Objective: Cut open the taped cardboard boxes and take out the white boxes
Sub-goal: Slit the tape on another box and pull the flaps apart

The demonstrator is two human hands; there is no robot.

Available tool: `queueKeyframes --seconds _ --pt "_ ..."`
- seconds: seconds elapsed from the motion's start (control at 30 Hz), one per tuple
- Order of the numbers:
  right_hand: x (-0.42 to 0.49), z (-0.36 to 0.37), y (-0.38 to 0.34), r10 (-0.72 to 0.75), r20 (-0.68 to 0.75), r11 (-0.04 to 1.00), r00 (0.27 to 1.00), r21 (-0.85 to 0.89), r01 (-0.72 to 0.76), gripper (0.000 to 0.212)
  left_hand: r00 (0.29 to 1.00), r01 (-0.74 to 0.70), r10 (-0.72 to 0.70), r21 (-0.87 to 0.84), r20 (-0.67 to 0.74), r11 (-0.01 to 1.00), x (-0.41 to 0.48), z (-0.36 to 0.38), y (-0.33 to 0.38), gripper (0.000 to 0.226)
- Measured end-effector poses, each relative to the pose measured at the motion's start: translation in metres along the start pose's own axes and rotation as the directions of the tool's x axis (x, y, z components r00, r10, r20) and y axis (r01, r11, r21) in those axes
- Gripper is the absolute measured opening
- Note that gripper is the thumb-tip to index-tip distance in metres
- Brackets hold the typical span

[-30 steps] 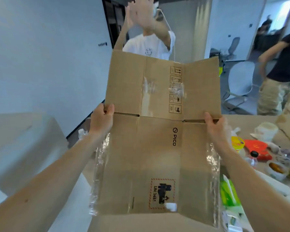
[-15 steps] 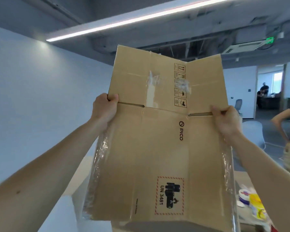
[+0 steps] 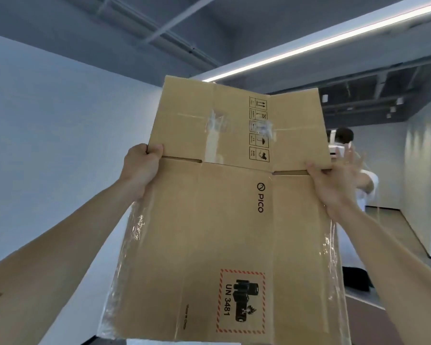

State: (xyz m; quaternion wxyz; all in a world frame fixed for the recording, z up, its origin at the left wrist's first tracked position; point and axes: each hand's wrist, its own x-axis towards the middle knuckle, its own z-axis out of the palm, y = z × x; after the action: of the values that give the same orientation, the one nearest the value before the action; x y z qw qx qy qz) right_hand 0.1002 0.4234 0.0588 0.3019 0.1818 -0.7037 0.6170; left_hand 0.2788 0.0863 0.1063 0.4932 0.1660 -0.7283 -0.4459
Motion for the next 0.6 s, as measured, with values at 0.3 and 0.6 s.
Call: queueKeyframes --seconds 0.3,0.6 --pt "-0.048 0.156 -0.068 -0.06 0.325 0.965 0.944 0.26 -0.029 0.033 0.927 0.137 -0.072 0.155 -0.367 0.978 -0.037 -0.177 -0.034 0.048" --pt "-0.151 0.284 -0.136 -0.146 0.612 0.915 0.777 0.383 -0.13 0.019 0.784 0.292 -0.051 0.296 -0.619 0.909 -0.102 -0.321 -0.052 0.039"
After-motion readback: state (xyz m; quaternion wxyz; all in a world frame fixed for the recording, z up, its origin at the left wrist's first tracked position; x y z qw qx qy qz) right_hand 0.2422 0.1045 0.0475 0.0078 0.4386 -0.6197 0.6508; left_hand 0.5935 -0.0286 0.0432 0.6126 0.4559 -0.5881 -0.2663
